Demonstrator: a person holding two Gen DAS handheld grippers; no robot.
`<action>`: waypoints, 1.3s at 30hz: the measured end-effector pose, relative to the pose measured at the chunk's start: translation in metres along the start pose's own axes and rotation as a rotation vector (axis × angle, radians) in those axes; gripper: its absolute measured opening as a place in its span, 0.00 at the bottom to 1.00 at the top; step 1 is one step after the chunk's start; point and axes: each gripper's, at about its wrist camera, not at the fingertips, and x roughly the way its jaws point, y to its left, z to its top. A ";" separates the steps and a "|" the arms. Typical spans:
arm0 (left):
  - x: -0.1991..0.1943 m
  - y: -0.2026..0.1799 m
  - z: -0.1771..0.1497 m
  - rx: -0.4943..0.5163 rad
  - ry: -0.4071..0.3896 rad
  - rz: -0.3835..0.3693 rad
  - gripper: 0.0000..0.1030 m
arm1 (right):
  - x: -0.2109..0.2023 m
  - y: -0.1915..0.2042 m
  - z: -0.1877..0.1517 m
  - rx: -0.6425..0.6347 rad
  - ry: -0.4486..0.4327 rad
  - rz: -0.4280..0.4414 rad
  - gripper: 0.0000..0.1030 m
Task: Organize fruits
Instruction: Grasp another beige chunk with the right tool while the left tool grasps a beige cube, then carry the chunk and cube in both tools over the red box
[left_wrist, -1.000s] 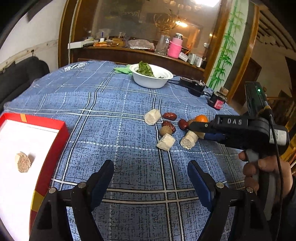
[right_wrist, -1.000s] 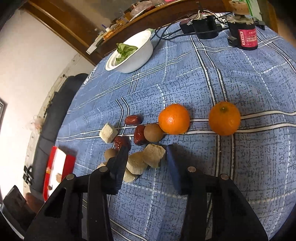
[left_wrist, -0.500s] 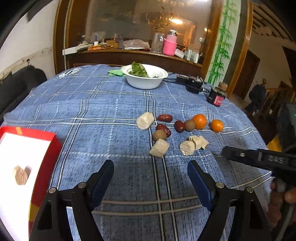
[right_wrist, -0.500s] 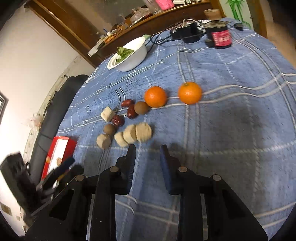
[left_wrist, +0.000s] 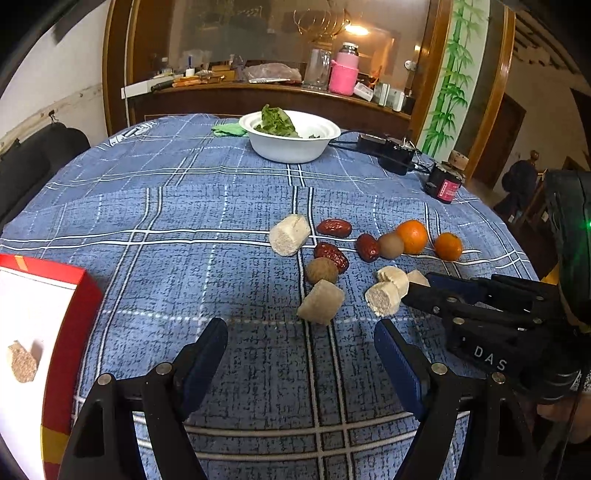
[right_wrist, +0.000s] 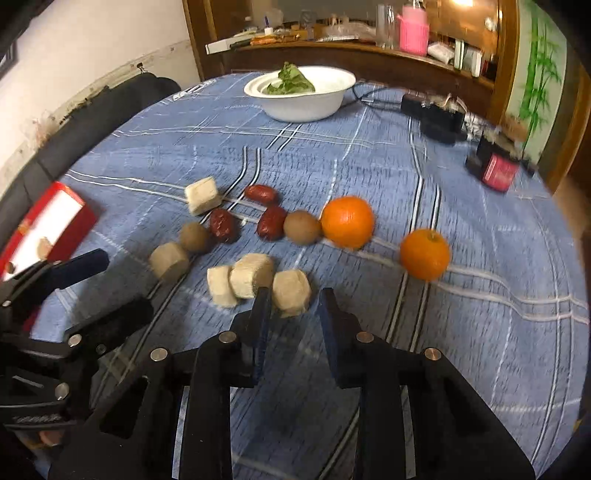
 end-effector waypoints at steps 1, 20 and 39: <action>0.003 -0.001 0.002 -0.001 0.005 -0.004 0.78 | 0.001 0.000 0.001 -0.003 0.000 0.002 0.26; -0.003 -0.025 0.003 0.083 0.027 -0.013 0.17 | -0.059 -0.018 -0.041 0.106 -0.061 0.055 0.20; -0.105 0.008 -0.064 -0.037 -0.030 -0.056 0.17 | -0.113 0.035 -0.086 0.132 -0.128 0.117 0.20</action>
